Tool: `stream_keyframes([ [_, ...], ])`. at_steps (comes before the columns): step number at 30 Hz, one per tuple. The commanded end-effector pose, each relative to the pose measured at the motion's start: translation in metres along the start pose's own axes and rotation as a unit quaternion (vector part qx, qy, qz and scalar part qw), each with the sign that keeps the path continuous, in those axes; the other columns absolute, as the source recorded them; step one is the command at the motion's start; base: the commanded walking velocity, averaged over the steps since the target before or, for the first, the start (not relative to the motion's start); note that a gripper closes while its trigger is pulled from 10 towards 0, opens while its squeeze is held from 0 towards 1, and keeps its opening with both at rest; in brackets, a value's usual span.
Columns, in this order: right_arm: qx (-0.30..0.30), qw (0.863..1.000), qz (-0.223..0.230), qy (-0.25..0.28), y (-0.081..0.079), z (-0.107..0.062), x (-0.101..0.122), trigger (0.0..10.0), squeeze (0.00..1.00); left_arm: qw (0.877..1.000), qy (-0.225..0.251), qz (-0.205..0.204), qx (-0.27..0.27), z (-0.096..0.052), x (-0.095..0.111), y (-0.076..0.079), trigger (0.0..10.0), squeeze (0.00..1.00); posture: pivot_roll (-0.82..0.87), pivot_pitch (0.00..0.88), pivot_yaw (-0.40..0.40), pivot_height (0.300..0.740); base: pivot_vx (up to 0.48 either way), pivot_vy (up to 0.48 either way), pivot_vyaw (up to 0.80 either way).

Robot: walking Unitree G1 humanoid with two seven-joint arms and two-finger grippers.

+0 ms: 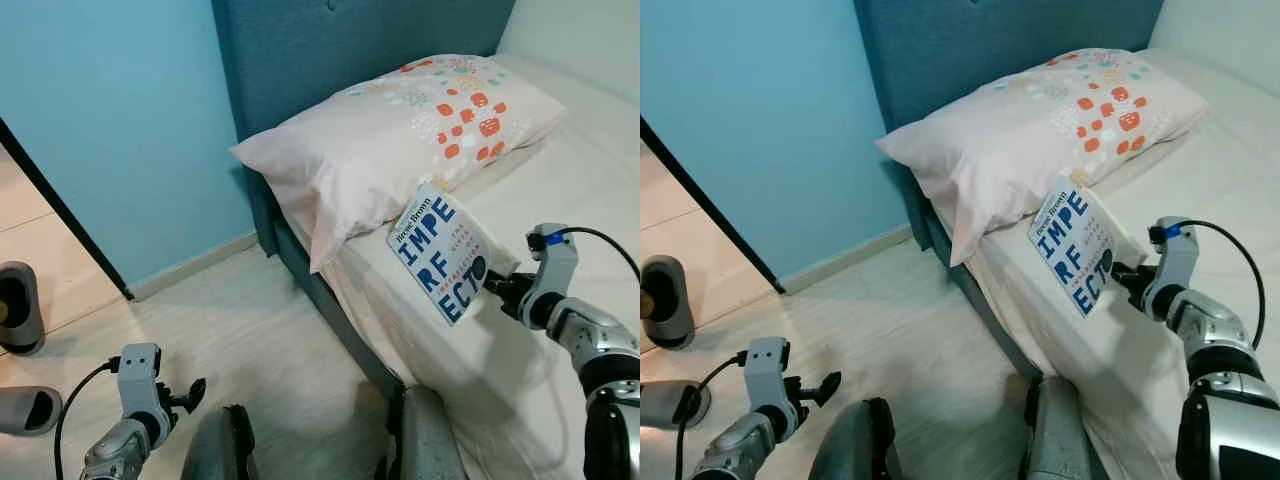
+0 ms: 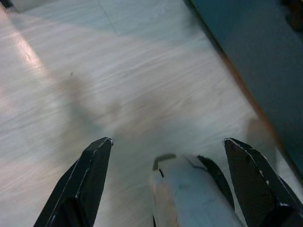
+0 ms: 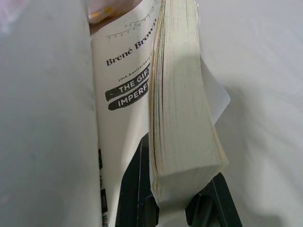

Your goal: Clean up the room

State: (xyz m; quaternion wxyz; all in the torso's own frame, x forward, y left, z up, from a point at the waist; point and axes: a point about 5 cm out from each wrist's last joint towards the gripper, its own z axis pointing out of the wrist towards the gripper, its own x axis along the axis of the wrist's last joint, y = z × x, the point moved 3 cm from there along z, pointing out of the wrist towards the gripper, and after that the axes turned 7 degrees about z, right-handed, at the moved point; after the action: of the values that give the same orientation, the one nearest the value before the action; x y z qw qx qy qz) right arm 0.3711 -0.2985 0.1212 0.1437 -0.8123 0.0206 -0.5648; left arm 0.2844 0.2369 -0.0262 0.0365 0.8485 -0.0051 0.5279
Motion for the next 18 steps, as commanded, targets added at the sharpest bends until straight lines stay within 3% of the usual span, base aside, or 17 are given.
stream_keyframes([
  [1,-0.011,0.999,0.002,-0.043,0.004,-0.002,-0.026,10.0,0.00,1.000,-0.022,0.001,-0.004,-0.007,-0.016,0.000,10.0,0.00,0.02,0.274,0.010,0.515,0.000,0.000,0.00],
  [7,-0.005,0.998,-0.027,-0.050,0.003,-0.002,-0.026,10.0,0.00,1.000,-0.024,0.002,-0.005,-0.009,-0.018,-0.002,10.0,0.00,0.02,0.279,0.014,0.515,0.000,0.000,0.00],
  [11,-0.022,0.991,-0.114,-0.065,0.007,-0.003,-0.018,10.0,0.00,1.000,-0.026,0.002,-0.008,-0.010,-0.021,0.001,10.0,0.00,0.02,0.287,0.015,0.515,0.000,0.000,0.00],
  [12,-0.022,0.991,-0.114,-0.065,0.007,-0.003,-0.018,10.0,0.00,1.000,-0.026,0.002,-0.008,-0.010,-0.021,0.001,10.0,0.00,0.02,0.287,0.015,0.515,0.000,0.000,0.00],
  [13,-0.043,0.984,-0.162,-0.065,0.011,-0.004,-0.011,10.0,0.00,1.000,-0.025,0.002,-0.011,-0.010,-0.022,0.002,10.0,0.00,0.02,0.295,0.016,0.515,0.000,0.000,0.00],
  [16,-0.057,0.977,-0.197,-0.063,0.014,-0.005,-0.005,10.0,0.00,1.000,-0.026,0.002,-0.013,-0.011,-0.023,0.002,10.0,0.00,0.02,0.295,0.016,0.515,0.000,0.000,0.00],
  [18,-0.059,0.978,-0.197,-0.035,0.010,-0.002,0.007,10.0,0.00,1.000,-0.027,0.003,-0.015,-0.012,-0.025,0.003,10.0,0.00,0.02,0.307,0.014,0.515,0.000,0.000,0.00],
])
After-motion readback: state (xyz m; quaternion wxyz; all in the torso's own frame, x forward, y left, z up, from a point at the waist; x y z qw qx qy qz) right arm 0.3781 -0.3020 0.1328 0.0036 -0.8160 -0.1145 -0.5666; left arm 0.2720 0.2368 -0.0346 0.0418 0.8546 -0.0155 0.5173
